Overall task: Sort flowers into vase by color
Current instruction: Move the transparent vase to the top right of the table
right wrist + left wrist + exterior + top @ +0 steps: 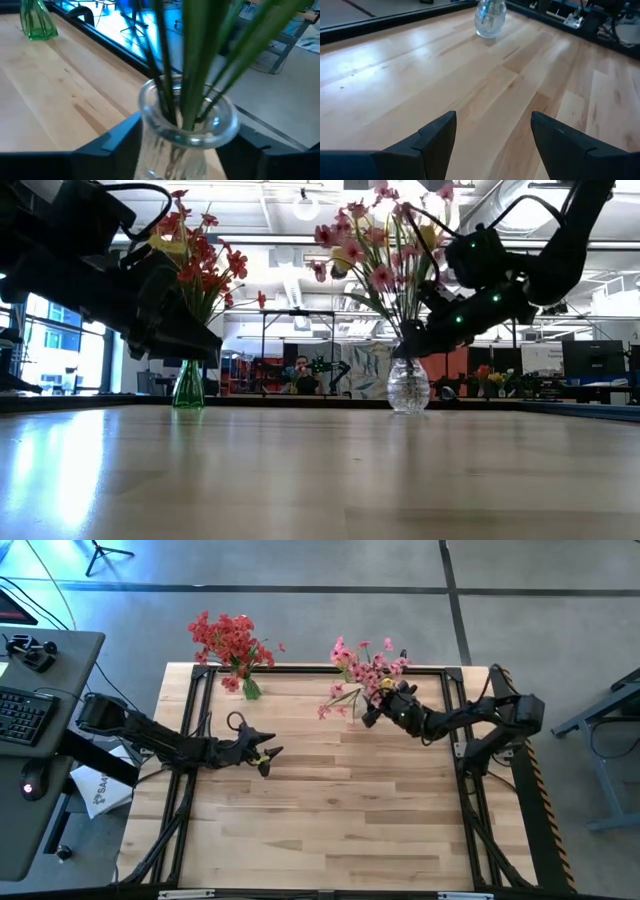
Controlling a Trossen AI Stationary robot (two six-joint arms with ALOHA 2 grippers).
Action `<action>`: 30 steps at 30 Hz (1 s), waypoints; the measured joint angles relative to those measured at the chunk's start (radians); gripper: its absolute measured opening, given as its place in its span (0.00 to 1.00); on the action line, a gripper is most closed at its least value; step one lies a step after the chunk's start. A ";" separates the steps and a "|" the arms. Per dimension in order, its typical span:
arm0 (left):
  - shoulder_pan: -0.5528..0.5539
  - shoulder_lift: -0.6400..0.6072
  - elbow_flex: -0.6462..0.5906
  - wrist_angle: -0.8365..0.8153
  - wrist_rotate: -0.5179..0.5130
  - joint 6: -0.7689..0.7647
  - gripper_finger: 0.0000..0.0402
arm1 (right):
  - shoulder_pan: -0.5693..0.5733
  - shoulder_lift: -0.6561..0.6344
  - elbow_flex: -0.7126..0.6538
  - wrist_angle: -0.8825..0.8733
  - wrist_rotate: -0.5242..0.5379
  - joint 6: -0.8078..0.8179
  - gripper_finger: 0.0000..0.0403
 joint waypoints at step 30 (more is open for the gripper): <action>0.000 0.018 0.000 0.024 -0.047 -0.018 0.60 | -0.319 -0.639 -0.369 -0.243 -0.017 0.257 0.32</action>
